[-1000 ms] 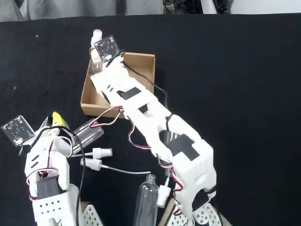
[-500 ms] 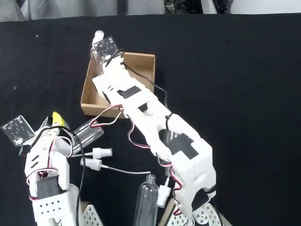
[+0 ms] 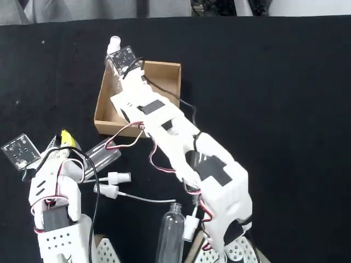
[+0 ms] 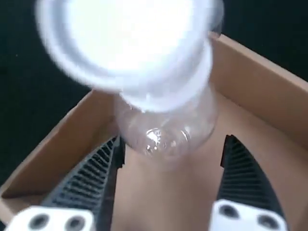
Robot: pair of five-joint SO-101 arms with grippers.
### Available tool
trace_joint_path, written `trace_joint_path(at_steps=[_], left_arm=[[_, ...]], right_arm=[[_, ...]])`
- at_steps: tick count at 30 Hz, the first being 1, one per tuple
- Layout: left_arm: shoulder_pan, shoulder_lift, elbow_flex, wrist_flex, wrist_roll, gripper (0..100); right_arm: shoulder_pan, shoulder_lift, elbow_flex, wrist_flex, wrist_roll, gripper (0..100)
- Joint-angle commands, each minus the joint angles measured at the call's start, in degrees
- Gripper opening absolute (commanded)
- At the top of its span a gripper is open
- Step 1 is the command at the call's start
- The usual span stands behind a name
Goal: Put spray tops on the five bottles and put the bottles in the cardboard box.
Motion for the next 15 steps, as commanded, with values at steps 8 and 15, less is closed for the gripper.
trace_joint_path(at_steps=[8,15], left_arm=[[-0.57,-0.70,1.45,-1.14,-0.88,7],[-0.57,-0.70,1.45,-1.14,-0.88,7]], right_arm=[[-0.62,-9.19,-2.33,7.82,0.00,26.9],[-0.44,-10.15,-2.33,12.84,0.35,26.9]])
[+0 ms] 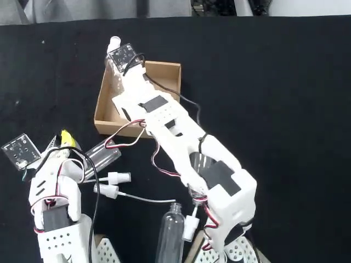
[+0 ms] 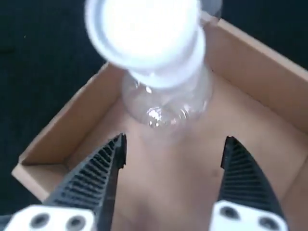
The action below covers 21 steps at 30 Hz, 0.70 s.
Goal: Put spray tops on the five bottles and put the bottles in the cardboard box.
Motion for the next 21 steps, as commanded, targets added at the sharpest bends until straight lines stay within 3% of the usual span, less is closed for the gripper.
trace_joint_path(at_steps=[1,7,15,21], left_arm=[[-0.57,-0.70,1.45,-1.14,-0.53,7],[-0.57,-0.70,1.45,-1.14,-0.53,7],[-0.57,-0.70,1.45,-1.05,-0.53,7],[-0.57,-0.70,1.45,-1.05,-0.53,7]], right_arm=[[-0.18,-4.79,-2.33,2.29,1.41,26.9],[1.85,-5.14,-1.19,3.34,5.36,26.0],[4.22,-4.88,-0.84,3.52,10.11,8.0],[4.66,-4.79,-0.48,3.52,10.81,6.7]])
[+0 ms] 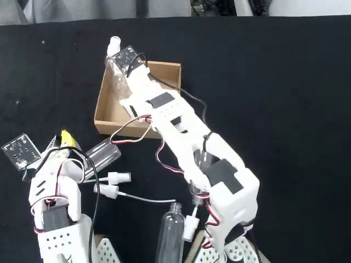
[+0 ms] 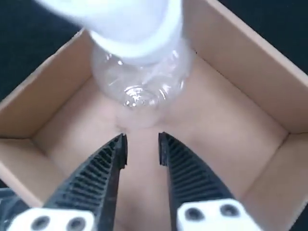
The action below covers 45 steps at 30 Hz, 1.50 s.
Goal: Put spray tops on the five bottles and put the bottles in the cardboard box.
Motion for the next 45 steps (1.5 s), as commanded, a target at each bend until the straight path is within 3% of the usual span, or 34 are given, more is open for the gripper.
trace_joint_path(at_steps=[1,9,20,34,45], left_arm=[[-0.57,-0.70,1.45,-1.05,-0.53,7],[-0.57,-0.70,1.45,-1.05,-0.53,7],[-0.66,-0.70,1.45,-0.97,-0.53,7],[-0.66,-0.70,1.45,-0.97,-0.53,7],[-0.66,-0.70,1.45,-0.97,-0.53,7]], right_arm=[[1.93,-4.79,0.22,-0.09,0.79,6.7],[4.40,-4.70,0.92,-0.97,0.88,6.7],[5.98,-4.62,7.34,-15.03,0.79,6.7],[1.23,-4.62,14.37,-31.30,0.79,6.7],[-1.58,-4.62,15.69,-34.99,0.79,6.7]])
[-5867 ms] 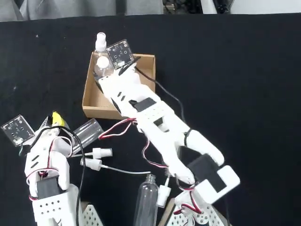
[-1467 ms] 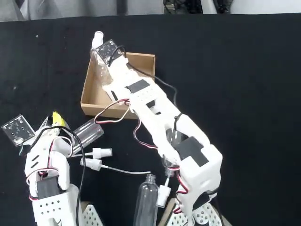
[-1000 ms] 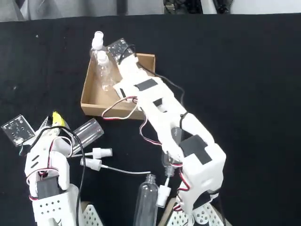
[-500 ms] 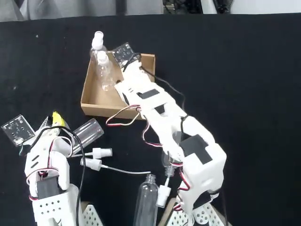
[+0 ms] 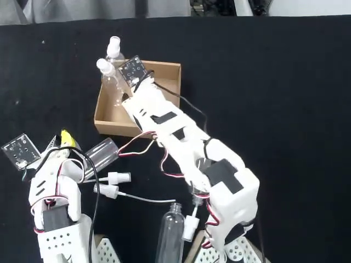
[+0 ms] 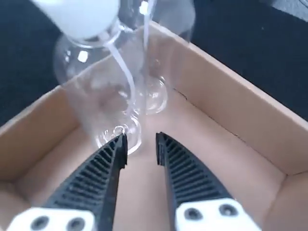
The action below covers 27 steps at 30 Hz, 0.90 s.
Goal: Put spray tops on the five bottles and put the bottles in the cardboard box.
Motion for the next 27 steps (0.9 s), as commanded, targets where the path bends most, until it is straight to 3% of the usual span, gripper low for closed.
trace_joint_path(at_steps=[1,11,27], left_arm=[[-0.57,-0.70,1.45,-0.97,-0.44,7],[-0.57,-0.70,1.45,-0.97,-0.44,7],[-0.57,-0.70,1.45,-0.97,-0.44,7]], right_arm=[[-1.49,-4.62,-0.40,-1.76,0.44,6.7],[1.32,-6.11,1.19,-1.14,0.44,6.7],[3.78,-21.67,4.53,14.15,0.44,6.7]])
